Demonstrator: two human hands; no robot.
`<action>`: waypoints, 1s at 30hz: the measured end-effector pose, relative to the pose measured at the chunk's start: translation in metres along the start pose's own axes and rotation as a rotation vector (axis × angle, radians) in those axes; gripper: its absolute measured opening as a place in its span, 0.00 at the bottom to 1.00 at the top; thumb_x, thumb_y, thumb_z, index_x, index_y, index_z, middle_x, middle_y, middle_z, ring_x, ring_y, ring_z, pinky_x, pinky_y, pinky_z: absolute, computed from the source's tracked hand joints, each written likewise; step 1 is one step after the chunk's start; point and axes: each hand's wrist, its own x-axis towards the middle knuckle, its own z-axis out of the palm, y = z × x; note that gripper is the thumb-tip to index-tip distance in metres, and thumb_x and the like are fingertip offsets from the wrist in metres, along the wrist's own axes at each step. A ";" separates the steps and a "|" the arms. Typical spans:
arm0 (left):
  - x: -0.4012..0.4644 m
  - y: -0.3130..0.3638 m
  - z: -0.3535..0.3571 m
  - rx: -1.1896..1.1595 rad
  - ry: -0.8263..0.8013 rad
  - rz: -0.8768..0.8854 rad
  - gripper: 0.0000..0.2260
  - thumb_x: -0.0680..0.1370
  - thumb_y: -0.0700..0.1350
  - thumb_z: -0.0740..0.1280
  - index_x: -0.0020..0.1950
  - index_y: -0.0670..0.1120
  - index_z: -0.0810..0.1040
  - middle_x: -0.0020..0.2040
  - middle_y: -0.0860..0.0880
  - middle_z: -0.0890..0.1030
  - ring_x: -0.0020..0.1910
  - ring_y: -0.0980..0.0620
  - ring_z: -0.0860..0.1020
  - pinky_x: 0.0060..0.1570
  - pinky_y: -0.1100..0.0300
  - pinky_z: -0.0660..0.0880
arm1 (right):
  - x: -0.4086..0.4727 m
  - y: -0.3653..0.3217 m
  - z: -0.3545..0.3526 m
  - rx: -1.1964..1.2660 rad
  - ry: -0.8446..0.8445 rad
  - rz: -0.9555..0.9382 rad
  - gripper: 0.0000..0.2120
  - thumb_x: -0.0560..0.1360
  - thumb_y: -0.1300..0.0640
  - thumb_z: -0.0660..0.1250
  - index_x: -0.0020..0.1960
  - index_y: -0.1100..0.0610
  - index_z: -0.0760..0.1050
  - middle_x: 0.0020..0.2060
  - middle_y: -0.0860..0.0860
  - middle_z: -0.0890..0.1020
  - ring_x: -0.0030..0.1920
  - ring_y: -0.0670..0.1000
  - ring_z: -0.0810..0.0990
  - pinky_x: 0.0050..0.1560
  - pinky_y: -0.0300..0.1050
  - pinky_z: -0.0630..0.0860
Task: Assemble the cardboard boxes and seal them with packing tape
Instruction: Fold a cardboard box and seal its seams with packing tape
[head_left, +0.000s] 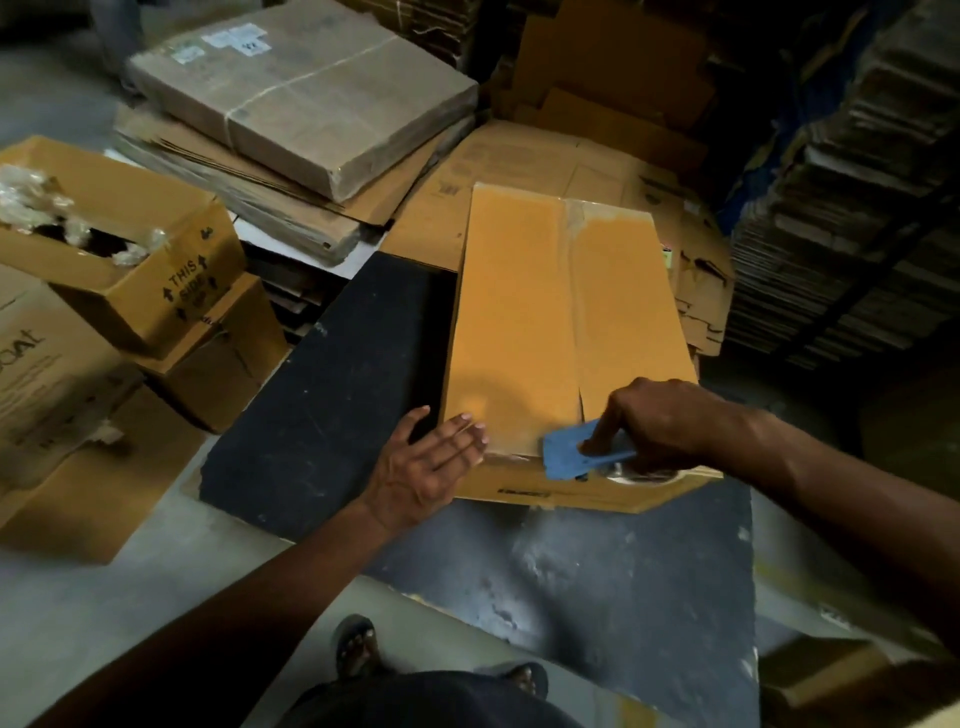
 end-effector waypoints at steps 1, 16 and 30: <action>0.000 0.000 0.000 0.001 -0.005 -0.008 0.13 0.81 0.43 0.71 0.66 0.47 0.84 0.69 0.50 0.81 0.71 0.51 0.77 0.64 0.39 0.73 | -0.006 0.011 0.004 0.000 -0.033 0.016 0.23 0.78 0.49 0.73 0.69 0.33 0.74 0.65 0.45 0.77 0.60 0.48 0.77 0.48 0.43 0.73; 0.030 0.068 -0.030 0.031 -0.404 -0.312 0.38 0.75 0.67 0.64 0.72 0.38 0.76 0.74 0.40 0.75 0.76 0.42 0.70 0.74 0.37 0.62 | -0.022 0.043 0.029 0.119 -0.006 0.026 0.24 0.77 0.55 0.74 0.68 0.36 0.76 0.63 0.44 0.76 0.54 0.44 0.72 0.51 0.43 0.77; 0.066 0.134 0.003 -0.030 -0.542 -0.214 0.34 0.79 0.62 0.61 0.77 0.40 0.70 0.76 0.41 0.72 0.77 0.44 0.68 0.78 0.44 0.64 | -0.018 0.052 0.030 0.119 0.064 -0.059 0.23 0.74 0.56 0.72 0.65 0.36 0.79 0.64 0.43 0.79 0.53 0.47 0.77 0.40 0.39 0.68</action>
